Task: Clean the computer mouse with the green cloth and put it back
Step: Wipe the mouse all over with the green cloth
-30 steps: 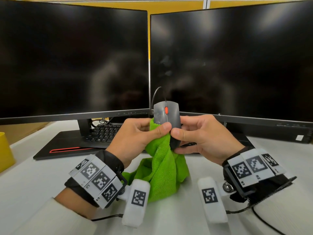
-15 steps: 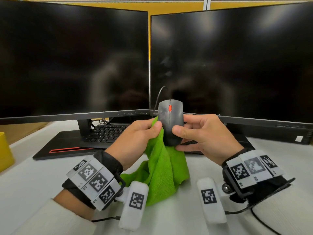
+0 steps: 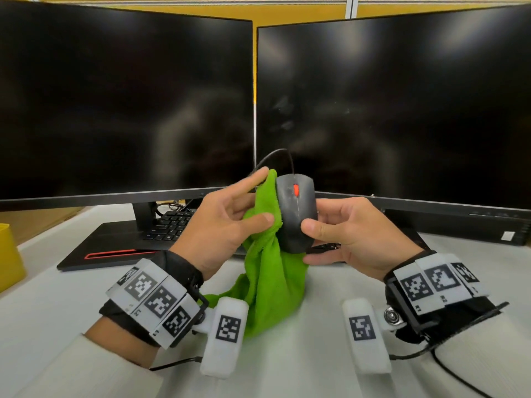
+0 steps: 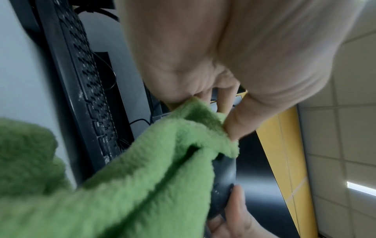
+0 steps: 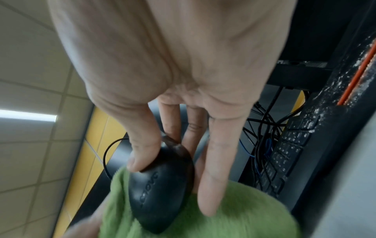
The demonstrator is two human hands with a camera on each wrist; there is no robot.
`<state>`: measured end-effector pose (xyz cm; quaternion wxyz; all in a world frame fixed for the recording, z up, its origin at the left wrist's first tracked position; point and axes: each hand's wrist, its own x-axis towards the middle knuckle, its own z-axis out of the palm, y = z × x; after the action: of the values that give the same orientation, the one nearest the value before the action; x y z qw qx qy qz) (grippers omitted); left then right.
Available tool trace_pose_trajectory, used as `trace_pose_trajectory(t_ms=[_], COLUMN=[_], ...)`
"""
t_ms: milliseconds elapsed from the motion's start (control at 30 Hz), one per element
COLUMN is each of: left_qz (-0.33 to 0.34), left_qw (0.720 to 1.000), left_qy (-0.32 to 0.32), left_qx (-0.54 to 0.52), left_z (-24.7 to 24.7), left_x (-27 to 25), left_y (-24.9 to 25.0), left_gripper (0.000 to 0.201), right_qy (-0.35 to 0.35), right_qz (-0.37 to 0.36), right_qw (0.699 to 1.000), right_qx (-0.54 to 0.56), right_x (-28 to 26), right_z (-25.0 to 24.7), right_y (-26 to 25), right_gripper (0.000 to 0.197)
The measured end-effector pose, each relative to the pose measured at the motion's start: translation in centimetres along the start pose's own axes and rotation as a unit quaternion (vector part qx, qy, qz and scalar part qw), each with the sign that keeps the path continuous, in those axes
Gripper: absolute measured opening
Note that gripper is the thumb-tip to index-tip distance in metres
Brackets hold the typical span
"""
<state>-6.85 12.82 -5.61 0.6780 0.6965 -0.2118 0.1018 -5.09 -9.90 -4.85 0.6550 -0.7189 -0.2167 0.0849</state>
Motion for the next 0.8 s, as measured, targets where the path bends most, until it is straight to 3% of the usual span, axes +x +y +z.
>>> trace_pose_trajectory(t_ms=[200,500,633,800], left_qz=[0.026,0.016,0.02,0.023], left_qw=[0.997,0.988,0.983,0.986], left_qy=[0.028,0.041,0.047,0.008], left_qx=[0.066,0.146,0.175,0.165], left_z=[0.5,0.6,0.6,0.4], left_x=[-0.1,0.0,0.1,-0.2], left_y=[0.2,-0.1,-0.6,-0.2], left_gripper=[0.085,0.04,0.036,0.037], right_qy=[-0.009,-0.001,0.016,0.03], right_qz=[-0.006,-0.021,-0.02,-0.011], right_qw=[1.0,0.999,0.998,0.999], right_qx=[-0.027,-0.028,-0.053,-0.029], right_x=[0.1,0.2,0.5,0.4], right_z=[0.9,1.5,1.9,1.7], right_y=[0.4,0.6,0.7,0.4], right_gripper=[0.027,0.03,0.033,0.032])
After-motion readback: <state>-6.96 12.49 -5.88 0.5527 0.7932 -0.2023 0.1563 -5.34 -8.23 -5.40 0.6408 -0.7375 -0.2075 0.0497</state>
